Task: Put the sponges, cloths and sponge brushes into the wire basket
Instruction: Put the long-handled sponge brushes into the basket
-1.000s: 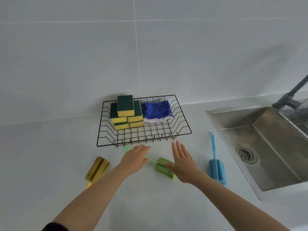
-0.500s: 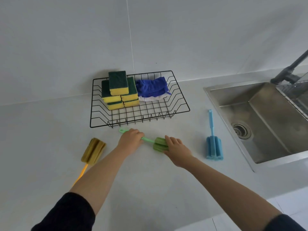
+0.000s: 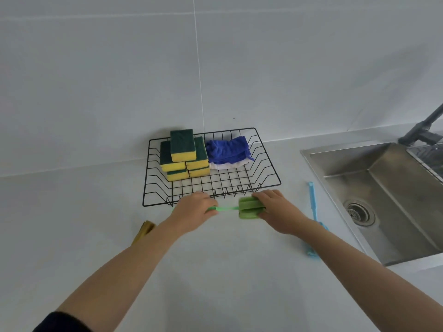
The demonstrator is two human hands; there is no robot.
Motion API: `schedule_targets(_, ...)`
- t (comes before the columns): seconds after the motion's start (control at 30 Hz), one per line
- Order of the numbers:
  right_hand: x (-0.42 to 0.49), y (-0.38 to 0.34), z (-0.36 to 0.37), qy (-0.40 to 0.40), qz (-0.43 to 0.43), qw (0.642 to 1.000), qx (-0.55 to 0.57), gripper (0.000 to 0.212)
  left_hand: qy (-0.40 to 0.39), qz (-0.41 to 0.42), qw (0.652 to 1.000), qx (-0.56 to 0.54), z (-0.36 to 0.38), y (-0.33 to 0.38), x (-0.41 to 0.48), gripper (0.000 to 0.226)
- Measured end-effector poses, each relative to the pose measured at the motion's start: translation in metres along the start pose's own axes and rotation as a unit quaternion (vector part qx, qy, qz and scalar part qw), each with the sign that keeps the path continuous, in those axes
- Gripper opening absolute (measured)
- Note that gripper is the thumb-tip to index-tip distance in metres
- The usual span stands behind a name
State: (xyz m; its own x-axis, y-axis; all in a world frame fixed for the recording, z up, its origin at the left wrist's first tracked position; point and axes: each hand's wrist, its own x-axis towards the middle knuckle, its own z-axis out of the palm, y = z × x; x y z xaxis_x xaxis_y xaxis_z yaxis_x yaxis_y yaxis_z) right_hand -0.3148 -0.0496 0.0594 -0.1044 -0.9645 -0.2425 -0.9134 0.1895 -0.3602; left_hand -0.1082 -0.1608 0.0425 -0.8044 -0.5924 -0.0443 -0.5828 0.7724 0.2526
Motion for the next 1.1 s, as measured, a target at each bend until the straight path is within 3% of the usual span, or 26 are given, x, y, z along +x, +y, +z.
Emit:
schedule_targets(0.17, 0.035, -0.007, -0.038, 0.058, -0.018, 0.998, 0.0, 0.049, 0.094, -0.004, 0.995, 0.014, -0.036, -0.013, 0.029, 0.031)
schedule_targets(0.37, 0.088, -0.005, -0.054, 0.049, -0.009, 0.999, -0.022, 0.046, 0.11, -0.057, 0.991, 0.042, -0.043, -0.033, 0.072, 0.03)
schedule_targets(0.77, 0.162, 0.021, -0.015, -0.049, -0.019, 0.993, -0.104, 0.045, -0.09, -0.141, 0.964, 0.205, 0.02, -0.05, 0.128, 0.015)
schedule_targets(1.1, 0.178, 0.032, 0.006, -0.077, -0.022, 0.985, -0.154, 0.054, -0.096, -0.14, 0.964, 0.203, 0.035, -0.049, 0.138, 0.01)
